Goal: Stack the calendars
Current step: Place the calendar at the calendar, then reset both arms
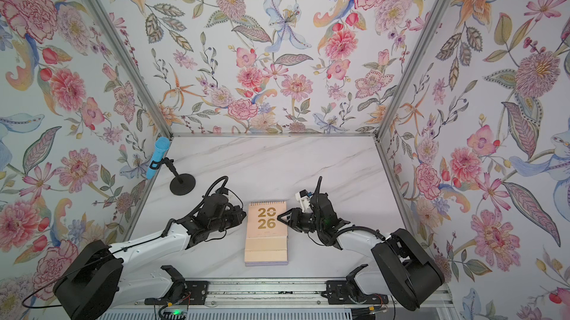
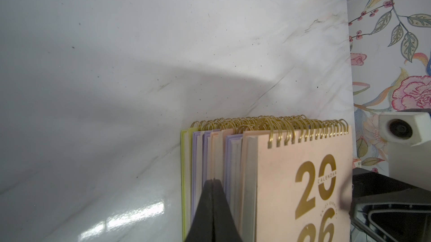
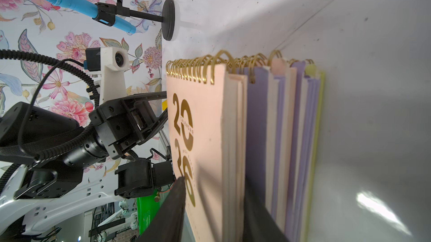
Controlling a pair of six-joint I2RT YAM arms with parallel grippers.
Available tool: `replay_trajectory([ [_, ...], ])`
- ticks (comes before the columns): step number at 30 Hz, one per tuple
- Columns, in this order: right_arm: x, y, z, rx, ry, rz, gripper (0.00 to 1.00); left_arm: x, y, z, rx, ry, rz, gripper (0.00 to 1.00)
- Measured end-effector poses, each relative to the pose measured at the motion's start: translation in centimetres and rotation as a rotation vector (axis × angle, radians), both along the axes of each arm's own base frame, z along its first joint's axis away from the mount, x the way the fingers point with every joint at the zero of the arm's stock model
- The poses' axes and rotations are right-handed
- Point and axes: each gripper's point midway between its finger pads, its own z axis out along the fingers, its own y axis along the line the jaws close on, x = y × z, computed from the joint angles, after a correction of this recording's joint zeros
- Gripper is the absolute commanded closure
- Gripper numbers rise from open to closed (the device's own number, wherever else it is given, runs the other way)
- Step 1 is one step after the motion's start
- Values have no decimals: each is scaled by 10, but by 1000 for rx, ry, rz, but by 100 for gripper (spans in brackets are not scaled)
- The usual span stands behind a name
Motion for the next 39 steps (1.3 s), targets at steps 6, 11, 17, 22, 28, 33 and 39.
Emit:
replay_trajectory([
  [6,2,-4,2,-37,-14,-11,55,1,4,-2,7,8,11,100],
  [11,3,-8,2,-71,-23,-21,51,5,13,-1,13,9,35,100],
  [17,7,-22,-1,-134,-24,-64,46,15,37,6,23,-9,86,100],
  [22,11,-42,-4,-185,-11,-124,40,25,68,13,46,-21,141,100],
  [28,19,-71,2,-213,-22,-199,29,45,105,30,85,-41,199,78],
  [33,31,-105,8,-231,-36,-288,8,70,138,55,118,-95,243,38],
  [39,47,-144,13,-251,-37,-389,1,100,177,72,172,-135,295,0],
])
